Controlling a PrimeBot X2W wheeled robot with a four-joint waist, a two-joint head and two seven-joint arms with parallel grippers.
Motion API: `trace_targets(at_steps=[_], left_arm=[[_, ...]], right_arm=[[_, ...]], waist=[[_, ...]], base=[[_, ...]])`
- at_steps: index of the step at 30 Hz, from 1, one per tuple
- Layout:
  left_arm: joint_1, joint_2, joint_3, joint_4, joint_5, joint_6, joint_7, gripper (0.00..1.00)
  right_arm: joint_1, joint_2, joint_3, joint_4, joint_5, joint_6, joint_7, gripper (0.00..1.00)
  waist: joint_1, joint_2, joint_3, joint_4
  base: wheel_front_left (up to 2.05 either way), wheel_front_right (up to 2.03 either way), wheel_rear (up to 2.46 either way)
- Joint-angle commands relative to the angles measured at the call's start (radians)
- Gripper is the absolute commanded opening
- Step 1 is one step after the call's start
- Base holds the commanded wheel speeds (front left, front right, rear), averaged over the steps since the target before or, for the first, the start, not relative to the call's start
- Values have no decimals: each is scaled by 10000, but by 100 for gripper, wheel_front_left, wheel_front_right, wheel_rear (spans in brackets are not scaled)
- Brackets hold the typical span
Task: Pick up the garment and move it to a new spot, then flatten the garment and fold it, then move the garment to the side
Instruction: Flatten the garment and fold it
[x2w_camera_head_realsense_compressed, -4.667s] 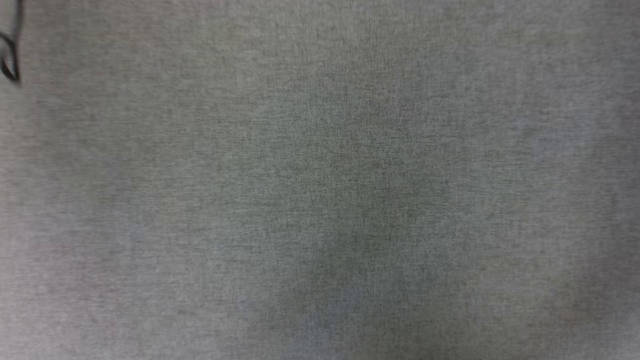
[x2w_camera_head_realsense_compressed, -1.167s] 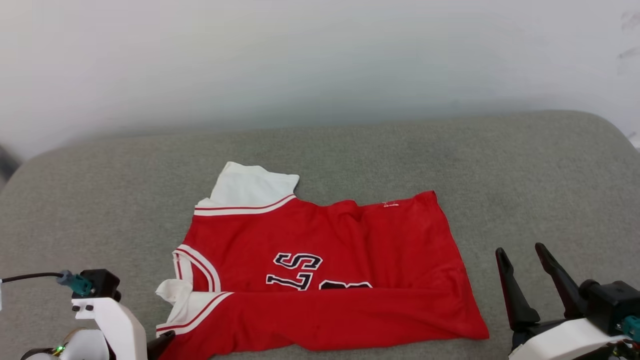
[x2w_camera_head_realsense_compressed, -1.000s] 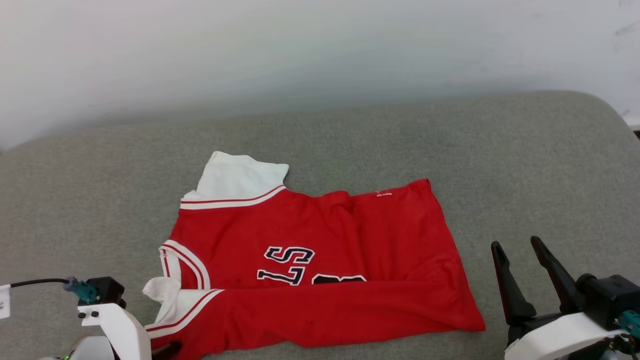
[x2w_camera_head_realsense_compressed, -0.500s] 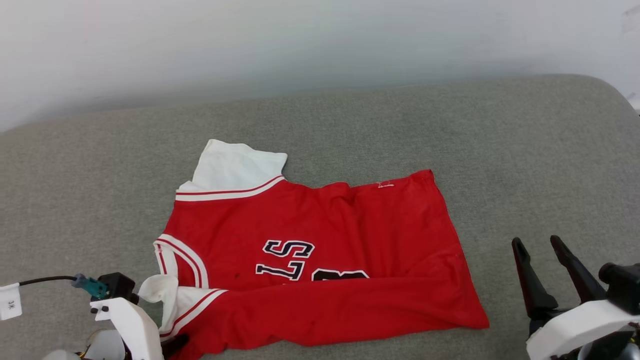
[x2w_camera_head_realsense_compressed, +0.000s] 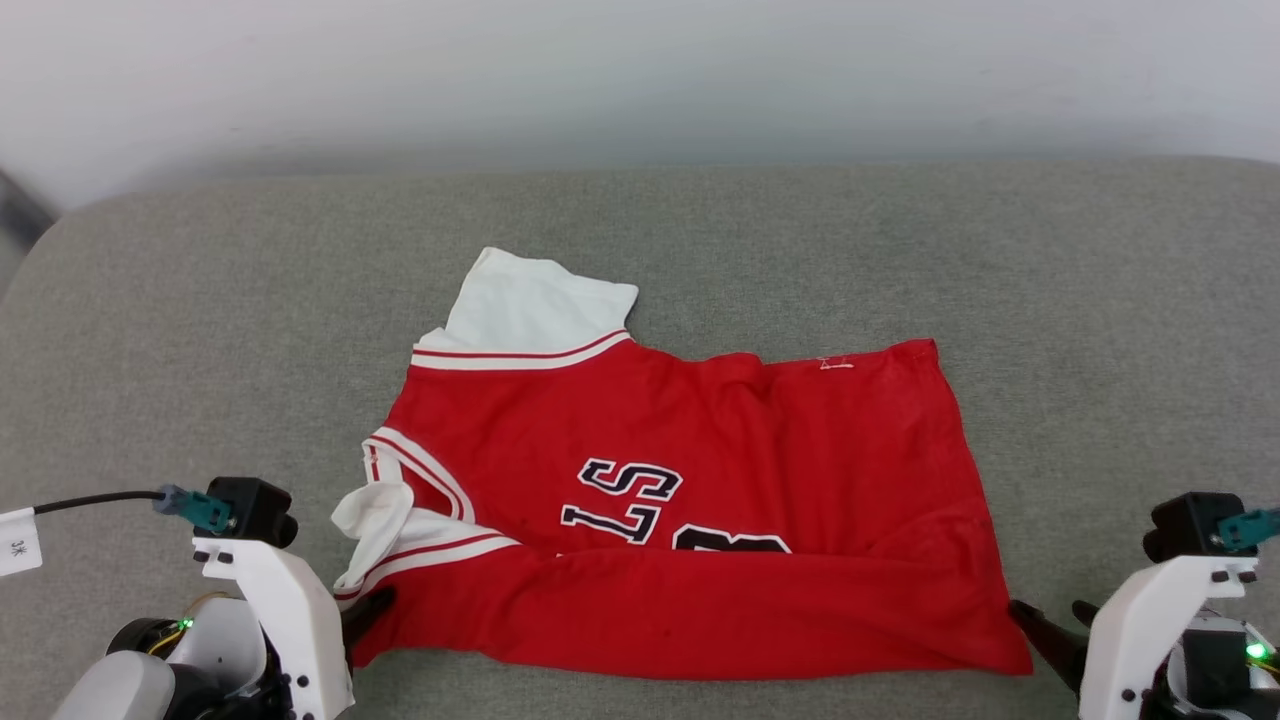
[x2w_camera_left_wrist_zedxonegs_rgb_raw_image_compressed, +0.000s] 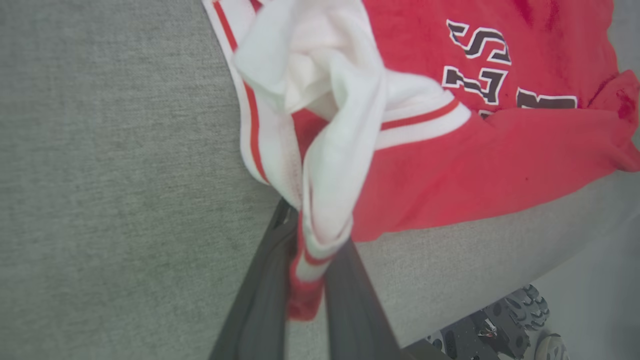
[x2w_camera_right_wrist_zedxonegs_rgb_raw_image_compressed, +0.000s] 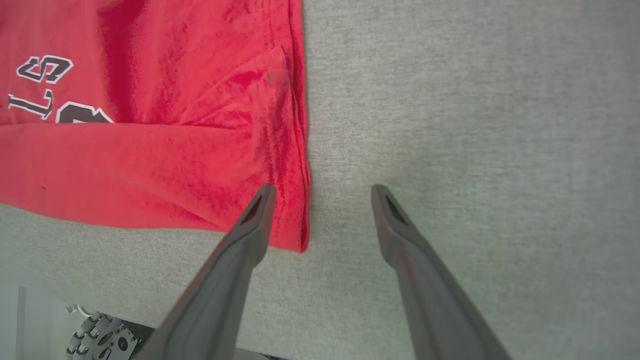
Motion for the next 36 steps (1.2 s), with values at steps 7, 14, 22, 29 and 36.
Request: trace_targets(at_steps=[7, 14, 22, 29, 36], left_arm=[[-202, -6, -136, -618, 158, 163, 76, 0], [-115, -22, -182, -750, 216, 220, 19, 0], [135, -61, -222, -796, 184, 310, -51, 0], [1105, 27, -350, -1131, 218, 614, -60, 0], [1988, 160, -325, -1500, 36, 967, 79, 0]], right_arm=[[-845, 214, 633, 1291, 296, -5, 48, 100], [-1036, 159, 1297, 2517, 863, -3, 47, 0], [-1336, -470, 1570, 2165, 1300, -5, -530, 0], [-266, -694, 1625, 1011, 1358, -5, -430, 0], [636, -533, 1220, 629, 1256, -5, -184, 0]], waist=[[0, 0, 593, 392], [0, 0, 657, 451], [0, 0, 139, 326], [0, 0, -1491, 240], [0, 0, -1888, 154]], base=[[0, 0, 0], [0, 0, 0], [0, 0, 0], [0, 0, 0], [0, 0, 0]])
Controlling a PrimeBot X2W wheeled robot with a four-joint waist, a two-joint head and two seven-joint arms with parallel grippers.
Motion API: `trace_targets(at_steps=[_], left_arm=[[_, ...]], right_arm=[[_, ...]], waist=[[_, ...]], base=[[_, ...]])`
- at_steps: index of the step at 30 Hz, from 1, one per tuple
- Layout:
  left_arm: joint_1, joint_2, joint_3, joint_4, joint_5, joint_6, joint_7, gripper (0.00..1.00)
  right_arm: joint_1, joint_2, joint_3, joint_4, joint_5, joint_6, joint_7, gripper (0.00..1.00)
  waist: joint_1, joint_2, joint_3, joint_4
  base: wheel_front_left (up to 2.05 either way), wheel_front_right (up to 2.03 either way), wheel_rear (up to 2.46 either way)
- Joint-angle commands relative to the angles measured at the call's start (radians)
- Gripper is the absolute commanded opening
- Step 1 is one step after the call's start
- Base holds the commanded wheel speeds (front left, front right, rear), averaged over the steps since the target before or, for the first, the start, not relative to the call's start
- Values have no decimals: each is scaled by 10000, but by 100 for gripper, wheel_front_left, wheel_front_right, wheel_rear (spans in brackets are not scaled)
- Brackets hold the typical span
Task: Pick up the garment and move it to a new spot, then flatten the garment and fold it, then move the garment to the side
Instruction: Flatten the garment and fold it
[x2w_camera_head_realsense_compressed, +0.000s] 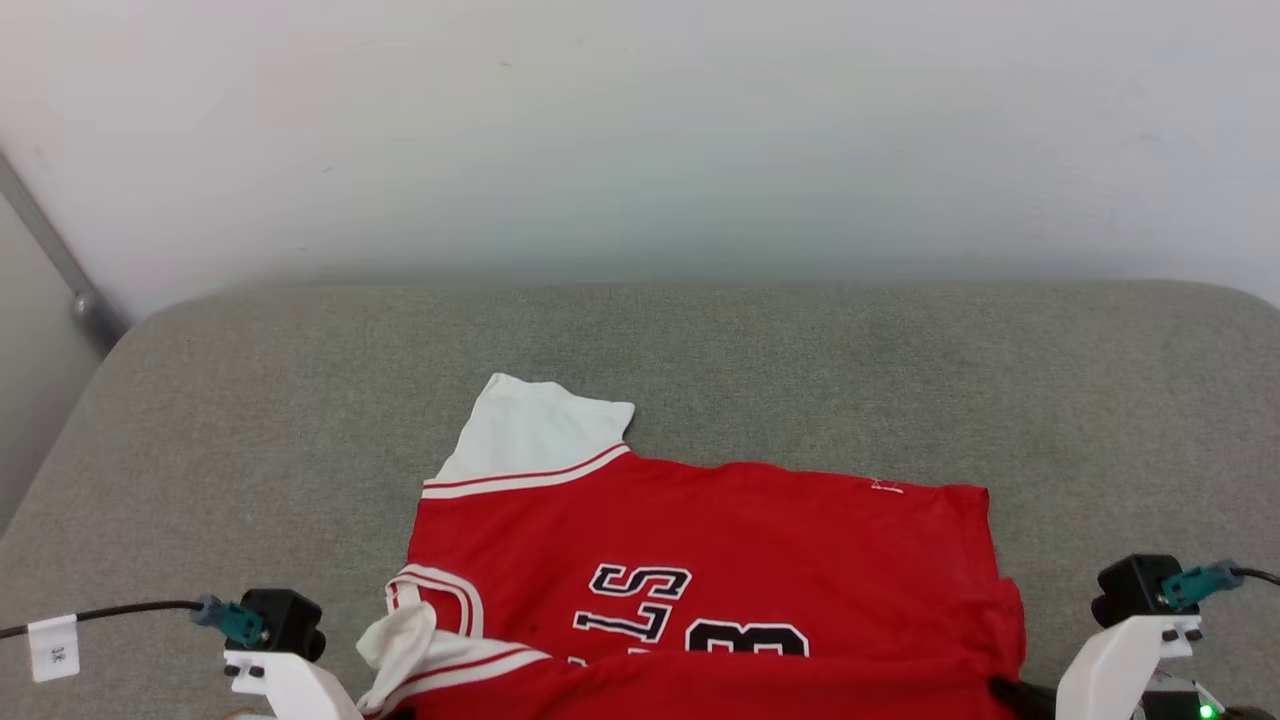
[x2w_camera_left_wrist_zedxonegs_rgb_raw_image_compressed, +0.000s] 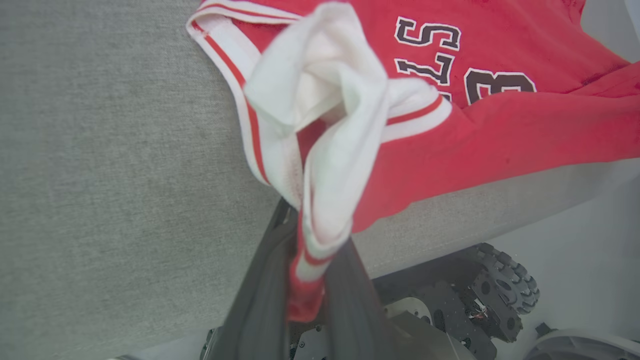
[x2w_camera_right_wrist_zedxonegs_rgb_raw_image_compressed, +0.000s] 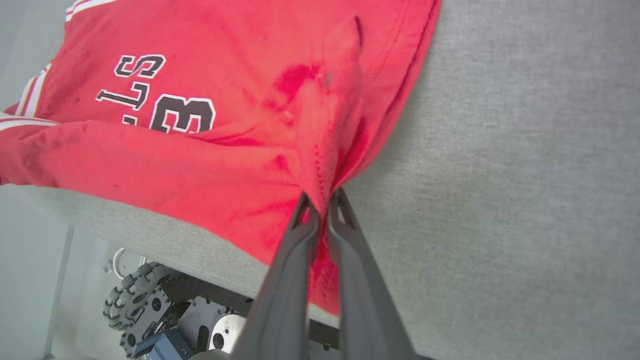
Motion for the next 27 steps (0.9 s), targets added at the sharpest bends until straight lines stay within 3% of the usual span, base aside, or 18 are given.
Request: trace_targets(at_steps=[1, 6, 7, 8, 9, 10, 17, 27], left_arm=[[291, 8, -44, -26, -155, 101, 101, 0], [507, -112, -108, 140, -255, 105, 88, 0], [433, -166, -89, 222, -194, 74, -68, 3], [367, -264, -104, 370, -194, 57, -157, 33], [274, -324, -111, 498, -165, 24, -259, 84], [143, -341, -98, 623, -76, 5, -390, 100], [-691, -548, 83, 1269, 508, -66, -1479, 100], [-2560, -774, 717, 1874, 1730, 566, -3593, 100]], right_arm=[[318, 113, -175, -8, -62, -5, 104, 0], [601, 265, -356, 140, -120, -5, 120, 0], [614, 302, -374, 162, -123, -5, 31, 22], [635, 332, -386, 204, -127, -5, -74, 86], [652, 335, -381, 210, -165, -5, -230, 100], [627, 307, -376, 165, -270, -5, -484, 100], [203, 305, -219, -132, -1259, -5, -3097, 100], [-675, 989, -198, -682, -2442, -5, -6237, 100]], waist=[[0, -1, -93, -59], [0, -1, -79, -112], [0, -1, -51, -122], [0, -1, -22, -129], [0, -1, 4, -134], [0, -1, 44, -153], [0, -1, 230, -511], [0, -1, 1268, -1325]], base=[[0, 0, 0], [0, 0, 0], [0, 0, 0], [0, 0, 0], [0, 0, 0], [0, 0, 0], [0, 0, 0], [0, 0, 0]])
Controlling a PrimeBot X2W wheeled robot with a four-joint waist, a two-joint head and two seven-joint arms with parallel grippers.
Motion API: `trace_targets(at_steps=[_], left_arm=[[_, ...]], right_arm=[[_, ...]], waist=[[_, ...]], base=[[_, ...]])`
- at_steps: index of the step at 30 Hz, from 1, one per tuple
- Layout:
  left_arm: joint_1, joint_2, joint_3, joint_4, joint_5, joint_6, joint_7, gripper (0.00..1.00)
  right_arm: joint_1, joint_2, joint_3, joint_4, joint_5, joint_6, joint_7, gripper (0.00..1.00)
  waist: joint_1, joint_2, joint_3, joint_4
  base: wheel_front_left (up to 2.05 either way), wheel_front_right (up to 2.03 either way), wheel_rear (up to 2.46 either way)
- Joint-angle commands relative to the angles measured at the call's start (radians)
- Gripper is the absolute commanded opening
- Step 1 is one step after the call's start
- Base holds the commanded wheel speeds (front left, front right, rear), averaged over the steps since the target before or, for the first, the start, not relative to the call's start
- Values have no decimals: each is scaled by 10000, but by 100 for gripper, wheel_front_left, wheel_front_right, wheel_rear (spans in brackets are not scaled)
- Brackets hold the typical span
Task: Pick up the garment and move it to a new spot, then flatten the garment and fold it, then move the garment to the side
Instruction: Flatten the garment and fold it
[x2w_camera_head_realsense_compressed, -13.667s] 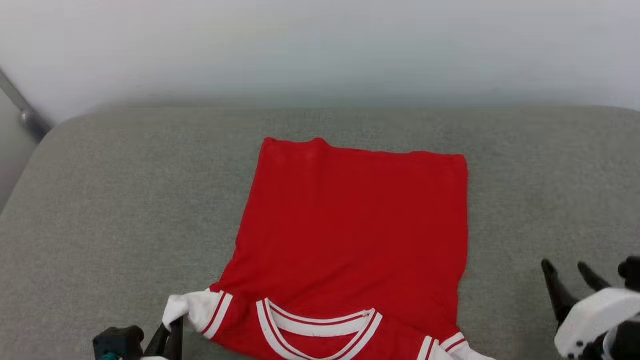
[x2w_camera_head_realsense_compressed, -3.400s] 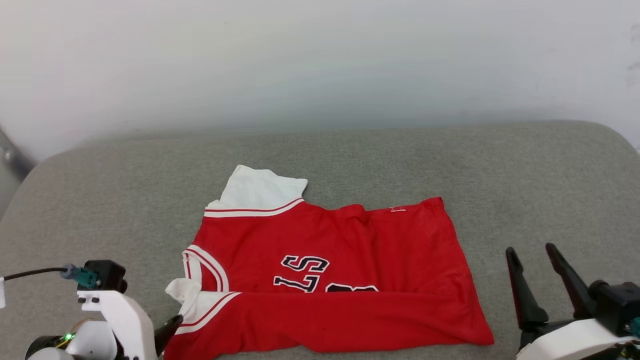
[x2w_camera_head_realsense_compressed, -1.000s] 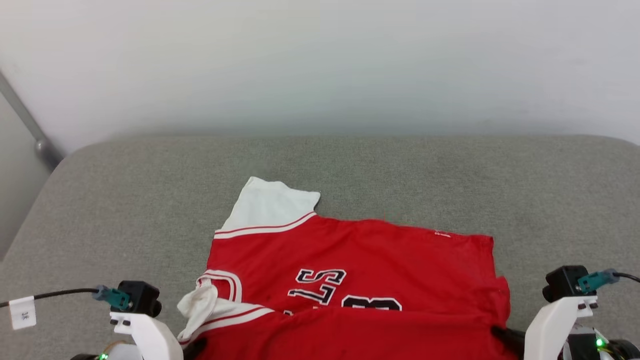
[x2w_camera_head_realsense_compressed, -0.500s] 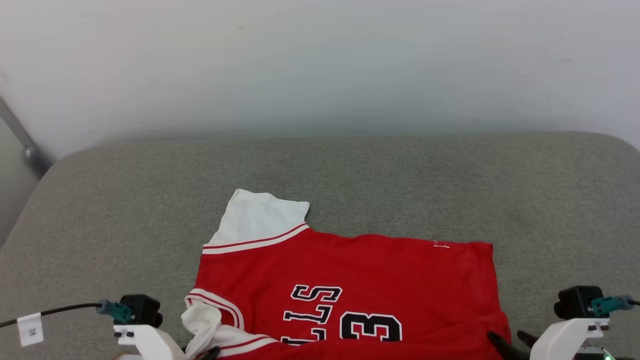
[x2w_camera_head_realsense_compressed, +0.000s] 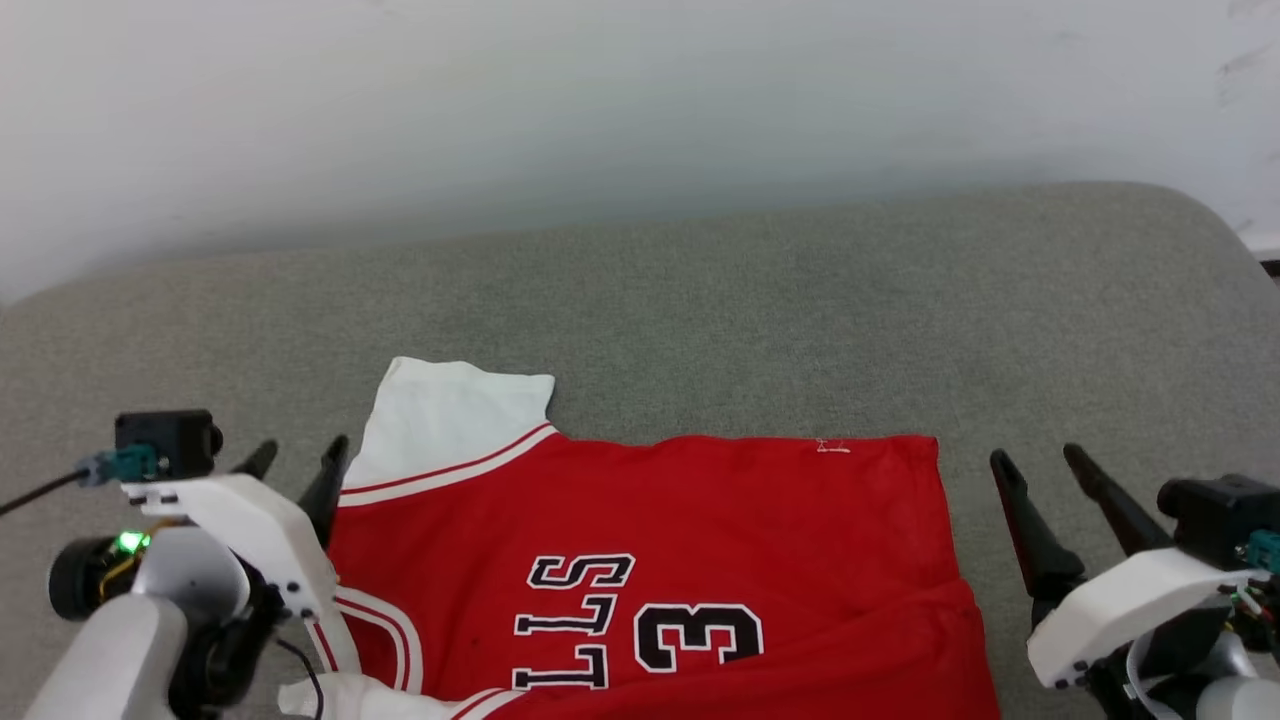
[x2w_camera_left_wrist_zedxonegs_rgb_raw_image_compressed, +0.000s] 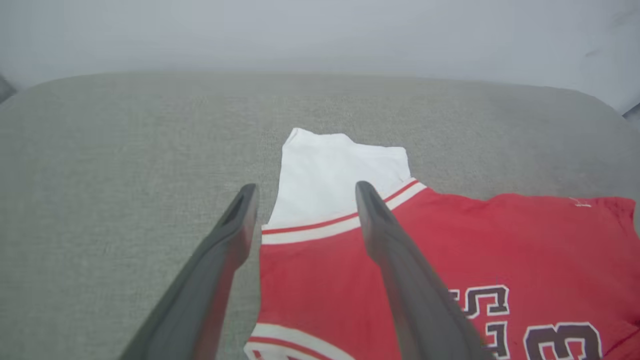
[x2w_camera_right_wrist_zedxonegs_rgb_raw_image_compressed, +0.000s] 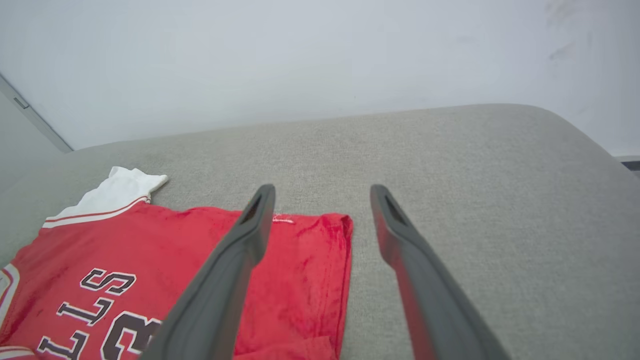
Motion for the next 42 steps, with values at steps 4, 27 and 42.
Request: trace_targets(at_steps=[4, 27, 42], left_arm=[[-1275, 15, 237, 310, 432, 144, -658, 100], [-5425, 2762, -132, 2157, -1674, -1715, 5696, 100], [-4695, 1976, -665, 2487, -2175, -1379, 6557, 0]], right_arm=[[-702, 168, 192, -494, -517, -5, -880, 100], [-1868, 788, 517, -750, -698, -5, -1751, 100], [-2322, 604, 360, -188, 230, -5, -773, 100]], waist=[[0, 0, 1373, -579], [0, 0, 4584, -1842], [0, 0, 4492, -1768]], base=[[0, 0, 0], [0, 0, 0], [0, 0, 0]])
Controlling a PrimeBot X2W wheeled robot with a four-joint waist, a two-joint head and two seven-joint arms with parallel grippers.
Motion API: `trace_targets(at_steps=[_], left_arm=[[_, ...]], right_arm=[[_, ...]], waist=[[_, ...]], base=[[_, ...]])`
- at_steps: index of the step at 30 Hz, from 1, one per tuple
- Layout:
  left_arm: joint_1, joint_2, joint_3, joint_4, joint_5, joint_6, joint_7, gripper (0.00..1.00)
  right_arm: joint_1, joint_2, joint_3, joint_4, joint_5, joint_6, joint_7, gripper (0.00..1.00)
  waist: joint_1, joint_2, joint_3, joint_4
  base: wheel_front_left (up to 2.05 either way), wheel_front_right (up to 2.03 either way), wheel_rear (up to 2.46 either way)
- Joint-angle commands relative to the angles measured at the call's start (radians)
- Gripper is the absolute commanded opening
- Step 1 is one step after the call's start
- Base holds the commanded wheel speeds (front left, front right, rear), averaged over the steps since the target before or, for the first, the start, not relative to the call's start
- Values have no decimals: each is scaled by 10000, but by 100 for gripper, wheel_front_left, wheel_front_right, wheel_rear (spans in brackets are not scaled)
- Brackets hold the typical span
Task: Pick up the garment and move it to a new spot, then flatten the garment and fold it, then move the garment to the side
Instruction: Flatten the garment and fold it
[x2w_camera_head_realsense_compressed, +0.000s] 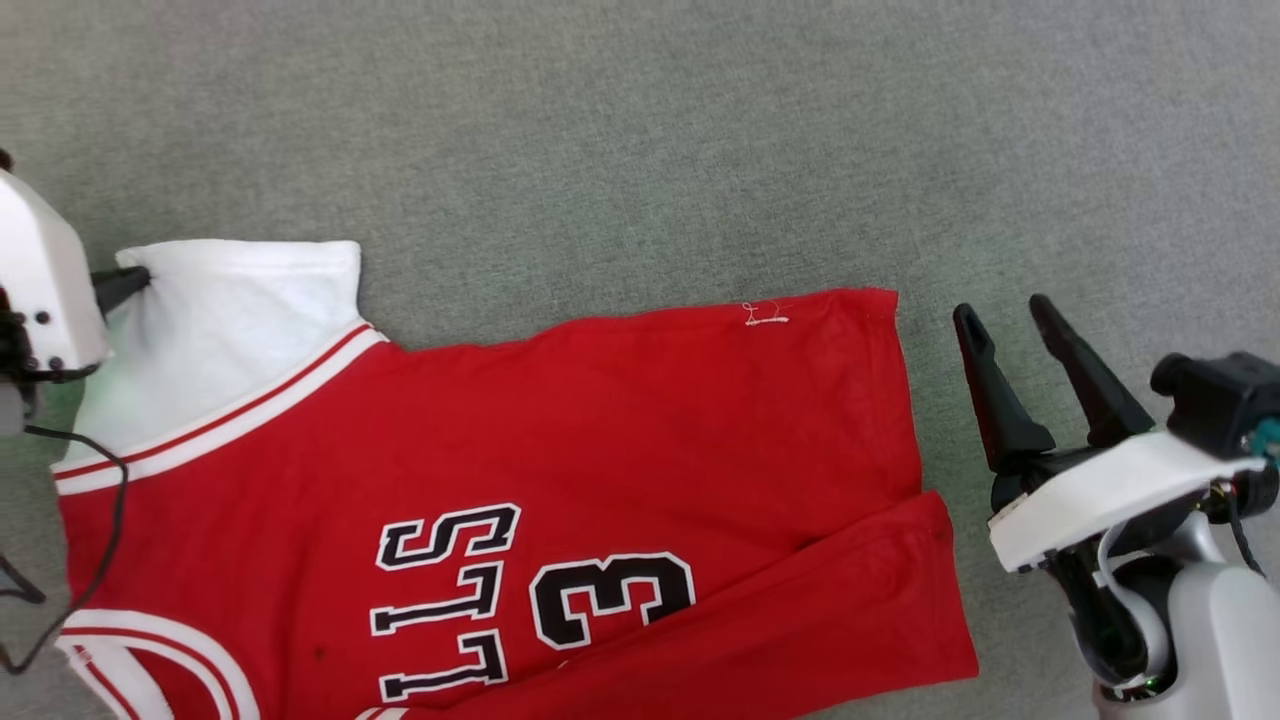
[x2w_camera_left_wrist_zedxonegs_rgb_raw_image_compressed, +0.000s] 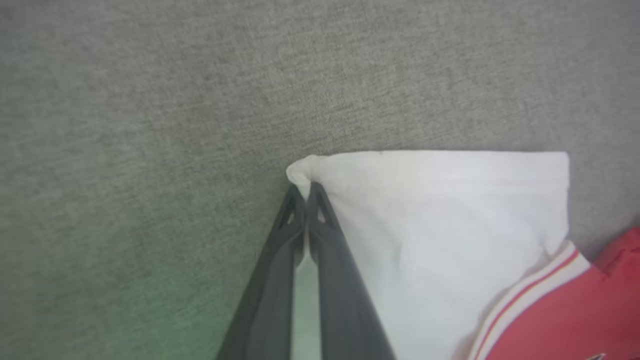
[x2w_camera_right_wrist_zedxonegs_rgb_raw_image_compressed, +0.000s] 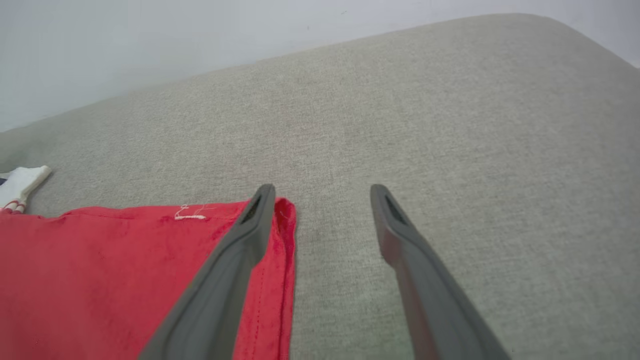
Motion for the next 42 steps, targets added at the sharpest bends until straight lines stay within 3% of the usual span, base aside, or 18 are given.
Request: trace_targets(at_steps=[1, 11, 18, 24, 25, 26, 27, 36, 42], left_arm=[[740, -533, -497, 351, 42, -105, 64, 0], [-579, -744, -633, -182, 551, -504, -1167, 0], [-993, -849, -954, -804, 776, -649, -1566, 0], [-990, -890, -1182, -1135, 810, -694, -1845, 0], [-954, -889, -1213, -1164, 805, -702, -1887, 0], [-918, -890, -1236, -1184, 786, -709, -1932, 0], [-881, -872, -1252, -1202, 773, -716, -1981, 0], [-314, -788, -1078, -1152, 700, -732, -3010, 0], [800, -805, -738, -1418, 590, -514, -4005, 0]], right_arm=[[-266, -133, -65, 167, 356, -5, 561, 100], [-1536, -830, -338, 1281, 1345, -5, 5276, 100], [-2291, -982, -270, 1659, 1257, -5, 6768, 100], [-2494, -974, -67, 2781, 1154, -6, 7975, 100], [-2462, -946, -4, 2945, 1200, -6, 8197, 69], [-2425, -923, 63, 3079, 1234, -6, 8412, 30], [-2405, -913, 117, 3131, 1265, -5, 8562, 0], [-2782, -1411, -60, 1981, 1102, -5, 7657, 0], [-2112, -1533, -373, 1317, 941, -5, 7052, 0]], waist=[[0, 0, -219, 185], [0, 0, -581, 1160], [0, 0, -315, 1671], [0, 0, -147, 1943], [0, 0, -136, 1968], [0, 0, -137, 1993], [0, 0, -145, 2017], [0, 0, -842, 2280], [0, 0, -1827, 2613]], base=[[0, 0, 0], [0, 0, 0], [0, 0, 0], [0, 0, 0], [0, 0, 0], [0, 0, 0], [0, 0, 0], [0, 0, 0], [0, 0, 0]])
